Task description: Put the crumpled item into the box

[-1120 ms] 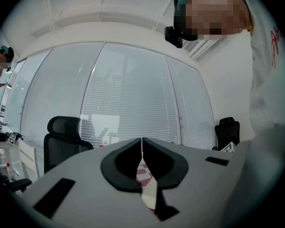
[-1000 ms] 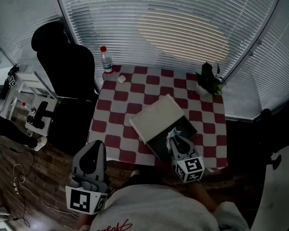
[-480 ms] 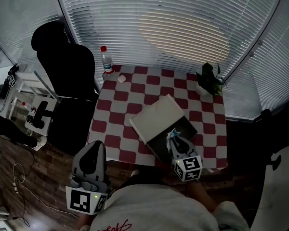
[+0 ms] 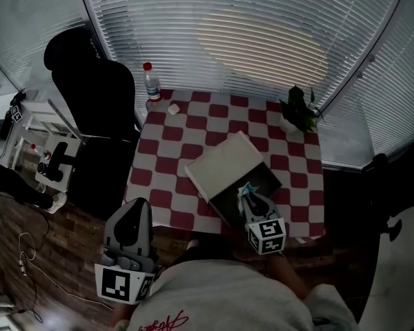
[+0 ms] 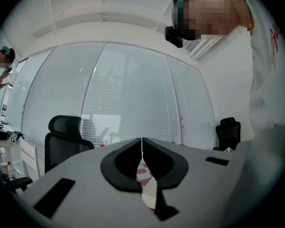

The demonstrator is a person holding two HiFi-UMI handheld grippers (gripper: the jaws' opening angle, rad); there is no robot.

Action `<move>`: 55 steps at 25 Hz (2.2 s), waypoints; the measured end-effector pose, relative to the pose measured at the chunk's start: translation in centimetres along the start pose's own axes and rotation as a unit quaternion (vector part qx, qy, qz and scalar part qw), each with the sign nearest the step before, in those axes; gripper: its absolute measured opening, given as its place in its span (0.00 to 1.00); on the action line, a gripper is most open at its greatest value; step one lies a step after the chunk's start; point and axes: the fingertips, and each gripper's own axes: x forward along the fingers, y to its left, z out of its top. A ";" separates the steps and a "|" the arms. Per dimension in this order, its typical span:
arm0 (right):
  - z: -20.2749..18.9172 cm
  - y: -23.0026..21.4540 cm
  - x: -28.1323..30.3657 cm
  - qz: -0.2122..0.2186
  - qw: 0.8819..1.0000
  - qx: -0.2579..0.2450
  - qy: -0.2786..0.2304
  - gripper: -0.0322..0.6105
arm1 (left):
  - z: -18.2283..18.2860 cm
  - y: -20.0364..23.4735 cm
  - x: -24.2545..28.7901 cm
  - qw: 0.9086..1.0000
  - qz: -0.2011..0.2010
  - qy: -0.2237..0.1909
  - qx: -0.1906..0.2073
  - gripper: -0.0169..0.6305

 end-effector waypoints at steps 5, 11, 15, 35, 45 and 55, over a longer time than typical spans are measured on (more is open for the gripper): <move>-0.6 -0.1 0.2 0.001 1.000 0.002 0.011 0.17 | 0.3 -0.2 -0.1 1.000 -0.004 -0.012 -0.004 0.06; -1.3 -0.2 0.7 0.001 1.000 -0.002 0.026 0.16 | 0.3 -0.1 -0.2 1.000 -0.005 -0.016 -0.001 0.06; -1.4 -0.2 1.1 0.001 0.999 -0.009 0.032 0.16 | 0.3 0.2 -0.3 1.000 0.002 -0.018 -0.004 0.06; -2.8 0.0 2.7 0.015 0.995 -0.030 0.095 0.16 | 0.1 1.1 -0.6 1.000 0.011 -0.016 -0.005 0.06; -3.2 0.3 2.8 0.021 0.992 -0.042 0.121 0.16 | 0.3 0.8 -0.5 1.000 0.007 -0.020 -0.004 0.06; -3.7 0.8 3.3 0.041 0.984 -0.071 0.160 0.16 | 0.1 0.8 -1.1 1.000 0.014 -0.017 -0.004 0.06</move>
